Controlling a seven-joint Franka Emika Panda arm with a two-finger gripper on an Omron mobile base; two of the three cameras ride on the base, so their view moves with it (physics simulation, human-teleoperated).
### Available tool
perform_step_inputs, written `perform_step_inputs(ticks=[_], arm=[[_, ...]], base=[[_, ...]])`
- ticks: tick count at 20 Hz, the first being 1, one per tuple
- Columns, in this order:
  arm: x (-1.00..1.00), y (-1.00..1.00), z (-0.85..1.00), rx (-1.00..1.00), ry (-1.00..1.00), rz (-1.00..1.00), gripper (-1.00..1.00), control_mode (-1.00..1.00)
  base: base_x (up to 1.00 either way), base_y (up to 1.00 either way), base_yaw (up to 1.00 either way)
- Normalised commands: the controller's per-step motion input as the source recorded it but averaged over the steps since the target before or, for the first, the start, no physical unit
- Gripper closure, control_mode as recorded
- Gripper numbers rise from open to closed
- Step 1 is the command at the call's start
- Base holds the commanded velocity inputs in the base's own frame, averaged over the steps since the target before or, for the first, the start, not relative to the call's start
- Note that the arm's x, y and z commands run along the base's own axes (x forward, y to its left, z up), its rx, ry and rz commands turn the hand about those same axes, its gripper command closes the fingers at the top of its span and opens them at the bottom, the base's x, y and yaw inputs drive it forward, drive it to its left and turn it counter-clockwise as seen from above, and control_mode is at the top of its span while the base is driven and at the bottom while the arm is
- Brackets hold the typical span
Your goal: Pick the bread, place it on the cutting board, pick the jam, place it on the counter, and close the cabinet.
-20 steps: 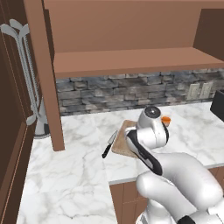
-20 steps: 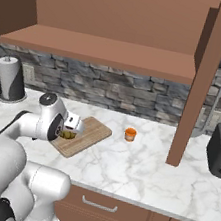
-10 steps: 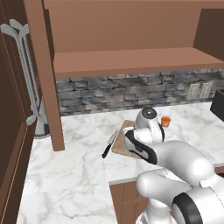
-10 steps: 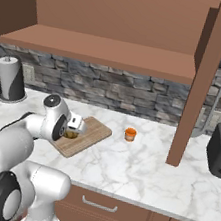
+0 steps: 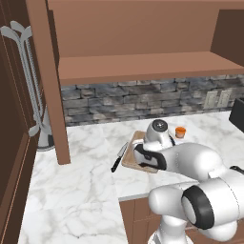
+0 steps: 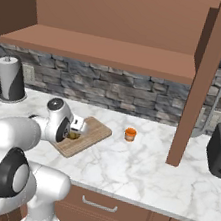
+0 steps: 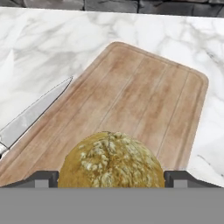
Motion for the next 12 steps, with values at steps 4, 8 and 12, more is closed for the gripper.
perform_step_inputs(ticks=[4,8,12], arm=[[0.14,0.00,-0.16,0.00,0.00,0.00,1.00,-1.00],[0.07,0.00,-0.13,0.00,0.00,0.00,1.00,-1.00],[0.04,0.00,-0.11,0.00,0.00,0.00,1.00,-1.00]], base=[[0.00,0.00,0.00],[0.00,0.00,0.00],[0.00,0.00,0.00]])
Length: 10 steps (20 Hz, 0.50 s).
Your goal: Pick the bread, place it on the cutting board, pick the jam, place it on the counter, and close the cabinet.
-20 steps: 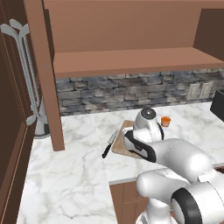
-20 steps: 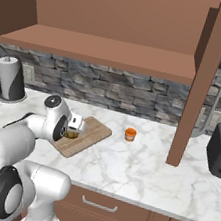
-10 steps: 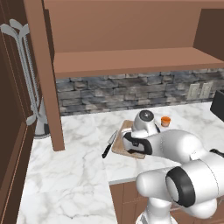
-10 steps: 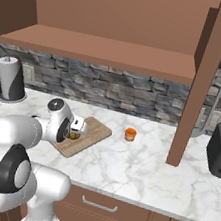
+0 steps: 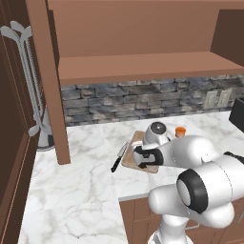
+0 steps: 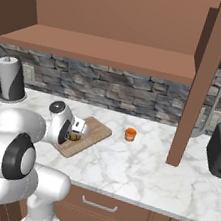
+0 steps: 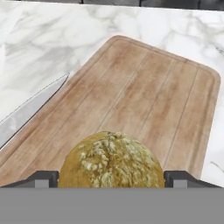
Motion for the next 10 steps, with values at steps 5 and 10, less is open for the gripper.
perform_step_inputs(ticks=[5,10], arm=[[0.03,0.00,-0.09,0.00,0.00,0.00,1.00,-1.00],[0.01,0.00,-0.10,0.00,0.00,0.00,-1.00,-1.00]], base=[[0.00,0.00,0.00],[0.00,0.00,0.00]])
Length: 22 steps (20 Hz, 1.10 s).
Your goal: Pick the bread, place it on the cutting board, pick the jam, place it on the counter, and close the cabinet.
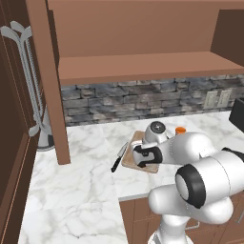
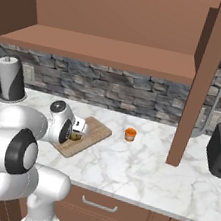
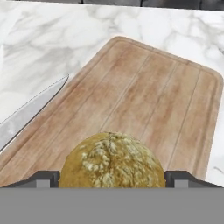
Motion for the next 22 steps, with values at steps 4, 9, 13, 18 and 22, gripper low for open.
perform_step_inputs(ticks=[4,9,13,18,22], arm=[[0.00,0.00,0.00,0.00,0.00,0.01,-1.00,-1.00],[0.00,0.00,0.00,0.00,-0.04,0.00,-1.00,-1.00],[0.00,0.00,0.00,0.00,-0.11,0.00,-1.00,-1.00],[0.00,0.00,0.00,0.00,-0.11,0.00,-1.00,-1.00],[-0.01,0.00,0.03,0.00,-0.13,0.00,-1.00,-1.00]], base=[[0.00,0.00,0.00],[0.00,0.00,0.00],[0.00,0.00,0.00],[0.00,0.00,0.00],[0.00,0.00,0.00]])
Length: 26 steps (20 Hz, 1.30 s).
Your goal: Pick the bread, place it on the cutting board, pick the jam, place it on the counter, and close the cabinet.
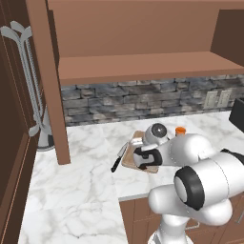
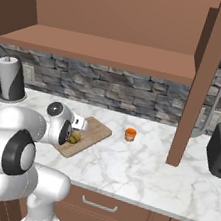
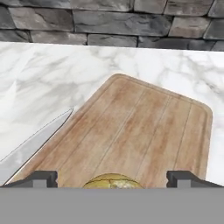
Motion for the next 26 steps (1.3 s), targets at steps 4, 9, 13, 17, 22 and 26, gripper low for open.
perform_step_inputs(ticks=[4,9,13,17,22,26], arm=[[-0.09,0.00,0.12,0.00,-0.17,0.00,-1.00,-1.00],[-0.21,0.00,0.04,0.00,-0.13,0.00,-1.00,-1.00],[-0.21,0.00,0.00,0.00,-0.09,0.00,-1.00,-1.00],[-0.26,0.00,0.01,0.00,-0.04,0.00,-1.00,-1.00],[-0.20,0.00,0.01,0.00,-0.01,0.01,-1.00,-1.00],[-0.02,0.00,0.17,0.00,0.00,0.00,-1.00,-1.00]], base=[[0.00,0.00,0.00],[0.00,0.00,0.00],[0.00,0.00,0.00],[0.00,0.00,0.00],[0.00,0.00,0.00],[0.00,0.00,0.00]])
